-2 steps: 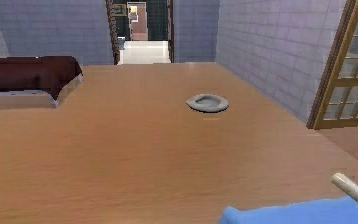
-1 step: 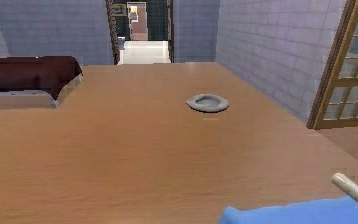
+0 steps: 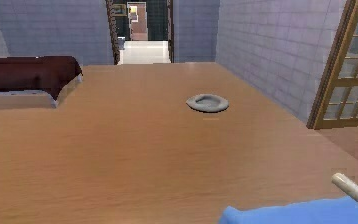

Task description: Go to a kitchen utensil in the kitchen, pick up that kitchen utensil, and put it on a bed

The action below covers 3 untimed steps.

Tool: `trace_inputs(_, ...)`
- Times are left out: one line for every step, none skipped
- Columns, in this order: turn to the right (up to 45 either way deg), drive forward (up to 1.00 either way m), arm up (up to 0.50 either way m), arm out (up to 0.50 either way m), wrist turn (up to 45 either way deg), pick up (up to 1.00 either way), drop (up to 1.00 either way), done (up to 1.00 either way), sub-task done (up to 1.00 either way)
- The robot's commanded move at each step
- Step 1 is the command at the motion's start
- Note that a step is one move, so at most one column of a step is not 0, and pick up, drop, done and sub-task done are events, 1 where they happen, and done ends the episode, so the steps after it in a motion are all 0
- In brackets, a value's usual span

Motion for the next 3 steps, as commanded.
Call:
trace_inputs(0.0, 0.00, 0.00, 0.00, 45.0, 0.00, 0.00, 0.00, 0.00)
trace_inputs(0.0, 0.00, 0.00, 0.00, 45.0, 0.00, 0.00, 0.00, 0.00)
trace_inputs(0.0, 0.00, 0.00, 0.00, 45.0, 0.00, 0.00, 0.00, 0.00)
